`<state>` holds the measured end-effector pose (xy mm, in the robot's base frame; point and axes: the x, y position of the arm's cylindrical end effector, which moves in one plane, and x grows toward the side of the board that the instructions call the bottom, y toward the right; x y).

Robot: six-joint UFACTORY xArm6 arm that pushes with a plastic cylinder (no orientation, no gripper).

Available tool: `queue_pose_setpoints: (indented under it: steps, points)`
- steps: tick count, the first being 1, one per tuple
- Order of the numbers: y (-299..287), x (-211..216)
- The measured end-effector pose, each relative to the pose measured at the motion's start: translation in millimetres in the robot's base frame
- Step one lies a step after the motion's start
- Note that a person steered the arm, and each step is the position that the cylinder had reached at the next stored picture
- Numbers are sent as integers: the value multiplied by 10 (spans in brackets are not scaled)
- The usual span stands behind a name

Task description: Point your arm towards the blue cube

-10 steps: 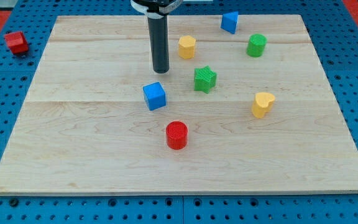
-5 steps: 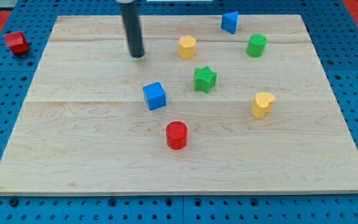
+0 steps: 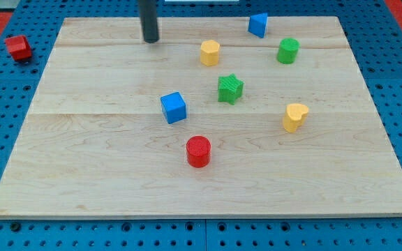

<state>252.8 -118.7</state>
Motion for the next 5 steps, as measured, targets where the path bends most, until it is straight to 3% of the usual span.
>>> queue_pose_setpoints:
  steps: [1,2,5]
  points:
    - [-351,144]
    - [-351,662]
    - [-455,776]
